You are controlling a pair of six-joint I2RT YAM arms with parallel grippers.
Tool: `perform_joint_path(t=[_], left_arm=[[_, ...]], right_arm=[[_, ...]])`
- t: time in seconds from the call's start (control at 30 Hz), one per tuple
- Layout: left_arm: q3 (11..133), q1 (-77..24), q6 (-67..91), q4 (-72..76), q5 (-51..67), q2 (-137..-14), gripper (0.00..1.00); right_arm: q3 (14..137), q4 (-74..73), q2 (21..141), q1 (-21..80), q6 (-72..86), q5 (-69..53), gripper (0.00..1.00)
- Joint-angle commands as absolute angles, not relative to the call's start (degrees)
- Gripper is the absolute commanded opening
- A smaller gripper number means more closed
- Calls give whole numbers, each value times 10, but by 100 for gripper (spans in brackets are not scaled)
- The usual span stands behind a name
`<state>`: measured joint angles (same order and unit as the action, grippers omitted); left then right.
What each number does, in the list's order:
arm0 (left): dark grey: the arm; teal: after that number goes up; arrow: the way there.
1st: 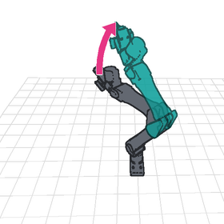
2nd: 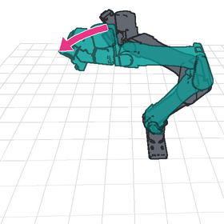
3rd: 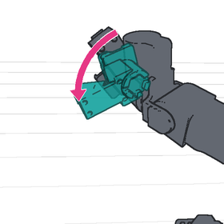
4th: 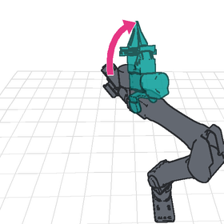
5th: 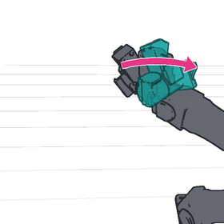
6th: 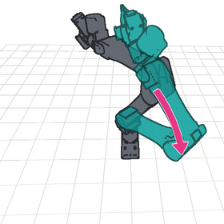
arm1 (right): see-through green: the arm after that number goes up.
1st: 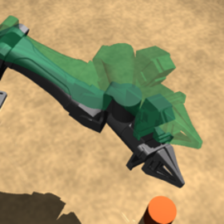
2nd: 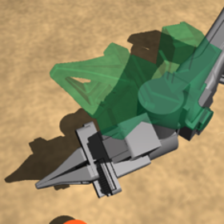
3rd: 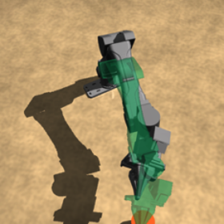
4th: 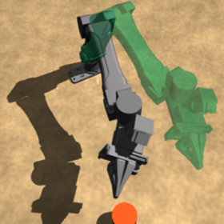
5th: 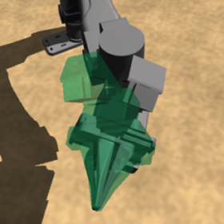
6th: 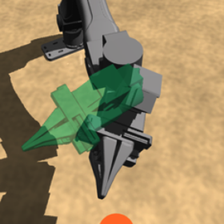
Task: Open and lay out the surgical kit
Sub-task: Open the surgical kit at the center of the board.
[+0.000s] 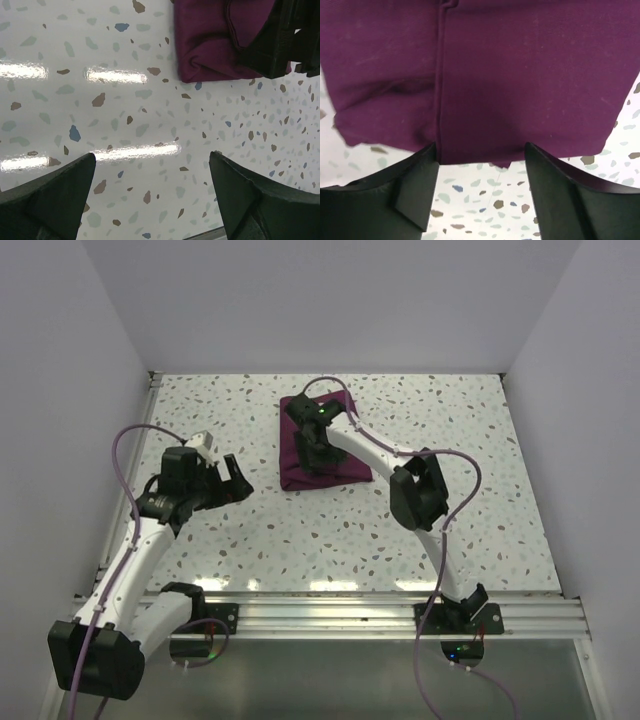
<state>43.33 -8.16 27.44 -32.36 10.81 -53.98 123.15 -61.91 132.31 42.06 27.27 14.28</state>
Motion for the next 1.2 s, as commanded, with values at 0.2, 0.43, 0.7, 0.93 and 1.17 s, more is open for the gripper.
perform_joint_path(t=[0.2, 0.43, 0.7, 0.93, 1.17], left_arm=[[451, -81, 265, -342, 134, -551, 100], [475, -82, 249, -330, 141, -589, 100], [592, -143, 229, -302, 122, -725, 100], [813, -324, 230, -338, 13, -959, 100], [983, -404, 254, -404, -71, -1200, 100]], right_arm=[[1318, -642, 1381, 420, 270, 204, 27], [1343, -642, 1347, 407, 268, 226, 0], [1162, -613, 1168, 289, 304, 324, 0], [967, -602, 1075, 179, 337, 370, 0], [917, -630, 1123, 111, 317, 319, 98]])
